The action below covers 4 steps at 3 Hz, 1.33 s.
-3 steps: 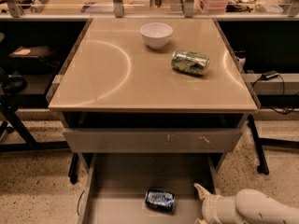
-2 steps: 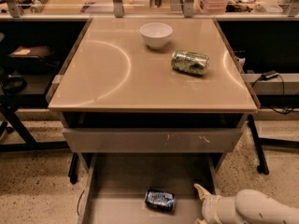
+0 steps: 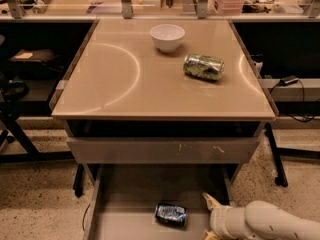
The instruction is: Pick pepsi can from middle drawer and place on counter
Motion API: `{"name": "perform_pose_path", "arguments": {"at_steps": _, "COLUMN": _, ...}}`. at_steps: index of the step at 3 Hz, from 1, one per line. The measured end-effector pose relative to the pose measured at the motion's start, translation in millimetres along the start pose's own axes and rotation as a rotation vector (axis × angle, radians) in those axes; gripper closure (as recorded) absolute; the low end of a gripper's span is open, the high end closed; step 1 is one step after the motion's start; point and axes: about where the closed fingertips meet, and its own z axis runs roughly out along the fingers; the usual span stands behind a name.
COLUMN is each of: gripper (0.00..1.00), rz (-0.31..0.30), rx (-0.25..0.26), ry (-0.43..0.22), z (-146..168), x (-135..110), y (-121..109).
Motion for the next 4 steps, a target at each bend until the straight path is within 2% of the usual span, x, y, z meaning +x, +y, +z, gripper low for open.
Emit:
{"name": "perform_pose_path", "arguments": {"at_steps": 1, "gripper": 0.00, "rz": -0.035, "rx": 0.006, "ry": -0.056, "z": 12.5, "x": -21.2, "y": -16.3}}
{"name": "perform_pose_path", "arguments": {"at_steps": 2, "gripper": 0.00, "rz": -0.049, "rx": -0.011, "ry": -0.114, "z": 21.9, "x": -38.1, "y": -23.4}}
{"name": "perform_pose_path", "arguments": {"at_steps": 3, "gripper": 0.00, "rz": -0.070, "rx": -0.078, "ry": -0.182, "z": 39.4, "x": -60.6, "y": -13.2}}
{"name": "perform_pose_path", "arguments": {"at_steps": 4, "gripper": 0.00, "rz": -0.093, "rx": -0.121, "ry": -0.211, "z": 57.5, "x": -72.2, "y": -3.5}}
